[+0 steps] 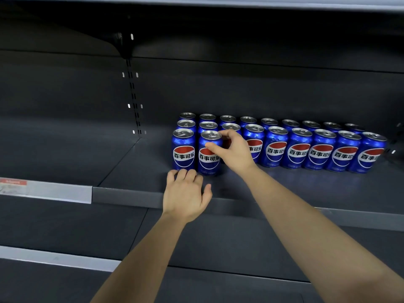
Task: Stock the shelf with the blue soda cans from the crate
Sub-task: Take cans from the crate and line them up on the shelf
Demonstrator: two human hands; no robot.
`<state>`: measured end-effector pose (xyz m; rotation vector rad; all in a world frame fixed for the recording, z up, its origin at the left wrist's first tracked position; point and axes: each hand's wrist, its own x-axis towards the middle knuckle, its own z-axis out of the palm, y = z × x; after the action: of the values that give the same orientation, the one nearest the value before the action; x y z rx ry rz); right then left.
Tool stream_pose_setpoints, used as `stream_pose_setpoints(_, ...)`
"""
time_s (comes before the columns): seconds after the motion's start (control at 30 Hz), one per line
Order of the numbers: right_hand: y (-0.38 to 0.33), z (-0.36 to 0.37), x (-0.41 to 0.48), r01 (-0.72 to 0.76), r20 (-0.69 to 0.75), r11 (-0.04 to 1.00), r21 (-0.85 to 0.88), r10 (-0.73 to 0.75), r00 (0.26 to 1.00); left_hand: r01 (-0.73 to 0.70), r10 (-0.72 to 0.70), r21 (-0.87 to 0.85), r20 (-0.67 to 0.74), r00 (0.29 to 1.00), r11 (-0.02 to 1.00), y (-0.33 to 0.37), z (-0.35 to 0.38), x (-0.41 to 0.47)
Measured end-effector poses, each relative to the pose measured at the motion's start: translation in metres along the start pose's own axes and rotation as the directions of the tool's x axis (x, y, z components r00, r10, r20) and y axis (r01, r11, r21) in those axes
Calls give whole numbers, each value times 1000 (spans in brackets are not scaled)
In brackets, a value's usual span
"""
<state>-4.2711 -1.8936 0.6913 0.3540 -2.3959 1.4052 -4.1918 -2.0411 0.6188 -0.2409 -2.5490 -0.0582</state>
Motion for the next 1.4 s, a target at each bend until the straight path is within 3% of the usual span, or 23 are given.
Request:
stream_pose_setpoints(0.23, 5, 6, -5, 5, -46, 1000, -14, -6, 999, 0, 0, 8, -8, 1000, 1000, 0, 0, 0)
stream_pose_setpoints(0.37, 7, 4, -7, 17, -12, 991, -130, -19, 1000, -3, 3, 7, 0, 1000, 1000, 0, 1, 0)
stream_pose_setpoints(0.5, 10, -5, -21, 0, 48, 990, -140, 7, 999, 3, -3, 13, 18, 1000, 1000, 2, 1, 1)
stream_pose_setpoints(0.73, 24, -52, -62, -99, 46, 982, -163, 108, 993, -16, 16, 2, 53, 998, 1000, 3, -1, 1)
stream_pose_setpoints(0.87, 37, -84, -85, -107, 28, 970, -219, 116, 993, 38, -38, -14, 0, 999, 999, 13, -10, -4)
stream_pose_setpoints(1.1, 54, -126, -130, -87, -16, 954, -286, 87, 996, -18, 19, -27, 7, 1000, 999, 71, -27, -29)
stream_pose_setpoints(1.3, 67, -159, -180, 80, -32, 953, -291, -93, 995, -52, 52, -63, -1, 999, 997, 125, -33, -67)
stream_pose_setpoints(1.4, 84, -176, -208, 91, 6, 956, -277, -93, 996, -27, 29, -64, 35, 999, 998, 151, -30, -93)
